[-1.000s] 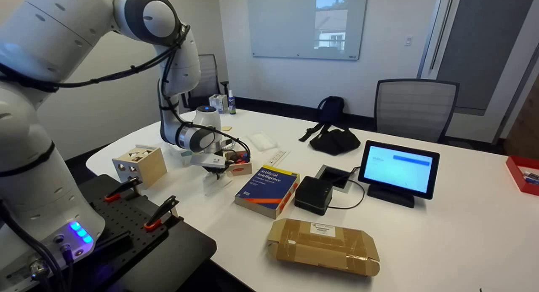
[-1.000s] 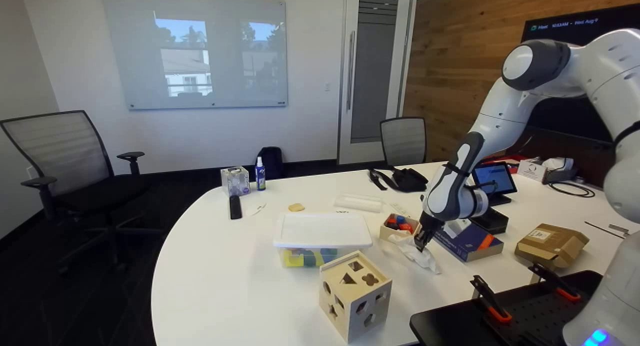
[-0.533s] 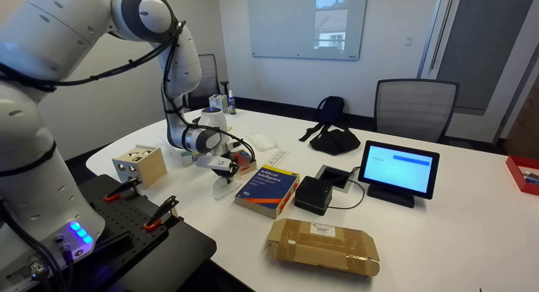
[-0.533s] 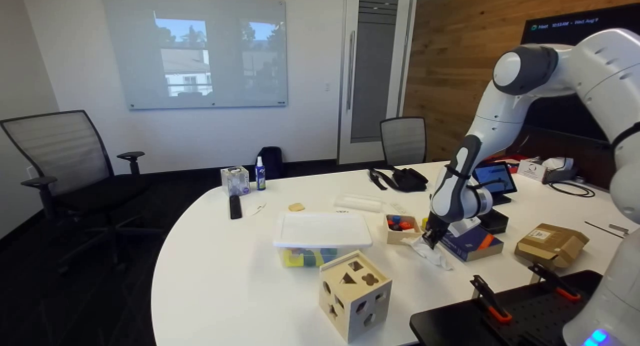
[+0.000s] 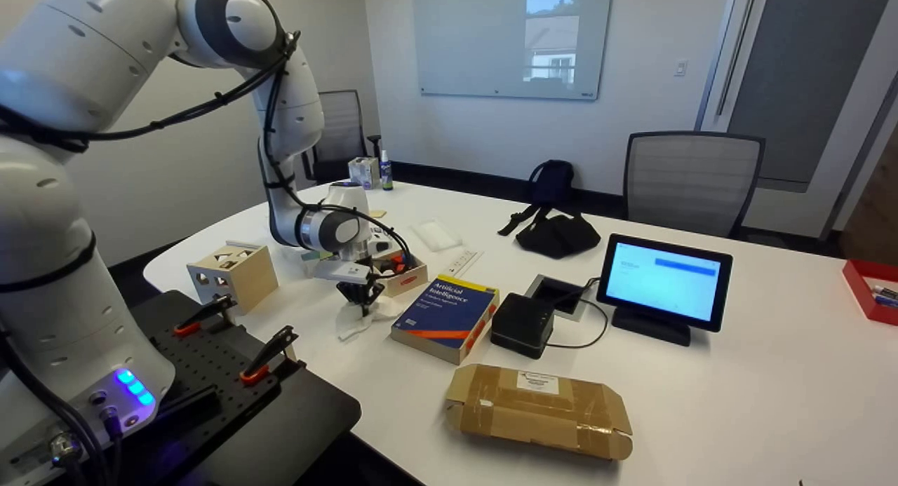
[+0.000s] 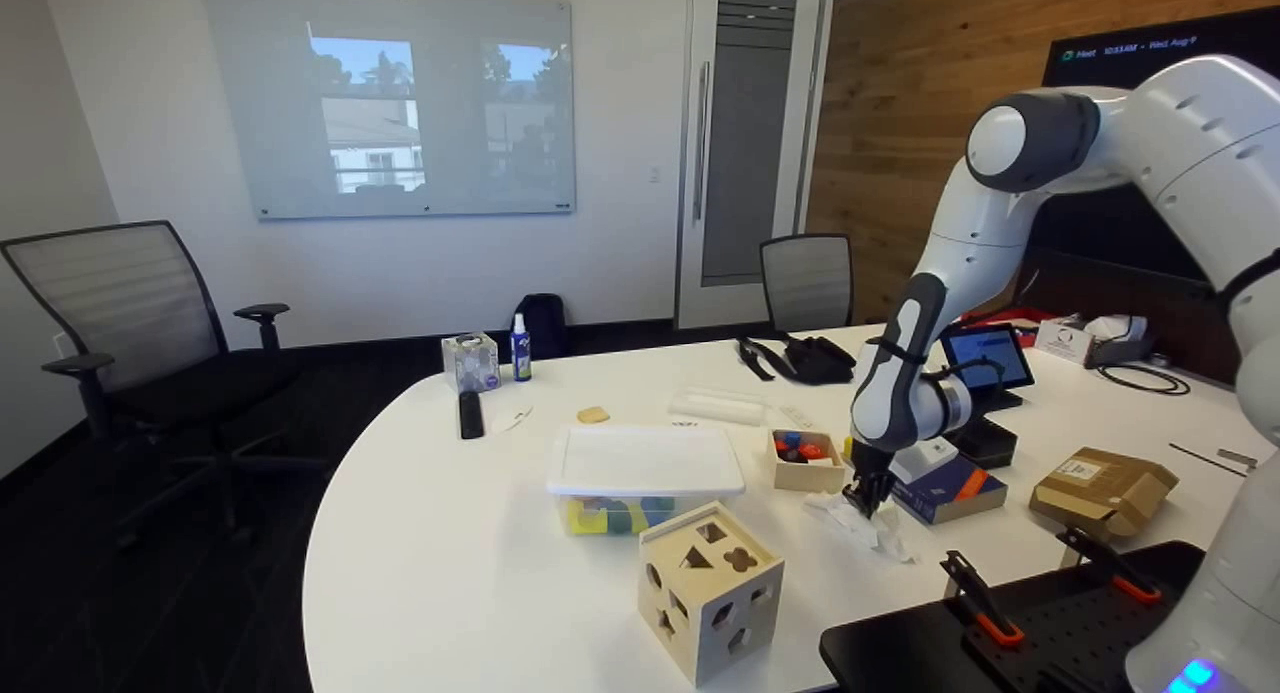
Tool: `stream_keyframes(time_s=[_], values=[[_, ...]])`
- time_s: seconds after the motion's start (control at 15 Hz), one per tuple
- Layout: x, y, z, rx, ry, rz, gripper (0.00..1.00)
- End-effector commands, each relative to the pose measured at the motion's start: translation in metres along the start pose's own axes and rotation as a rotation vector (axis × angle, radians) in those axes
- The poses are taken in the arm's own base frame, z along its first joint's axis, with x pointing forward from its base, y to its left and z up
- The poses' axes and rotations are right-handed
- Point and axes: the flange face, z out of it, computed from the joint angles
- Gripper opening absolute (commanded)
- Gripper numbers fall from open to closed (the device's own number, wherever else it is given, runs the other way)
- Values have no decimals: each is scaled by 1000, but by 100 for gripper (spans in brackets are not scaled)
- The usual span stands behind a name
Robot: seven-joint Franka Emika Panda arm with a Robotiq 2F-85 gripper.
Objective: Use the white napkin to wipe the tabletop.
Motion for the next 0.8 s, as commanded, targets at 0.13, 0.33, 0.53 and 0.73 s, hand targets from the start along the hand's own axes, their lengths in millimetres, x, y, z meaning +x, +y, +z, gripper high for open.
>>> stream_keyframes(time_s=[0.13,0.33,0.53,0.73], values=[[17,-66,-3,123,3,-86,1],[30,-100,4,168,14,-130,1],[40,-109,6,141,49,-146,1],[43,-101,1,82,72,-148,1]])
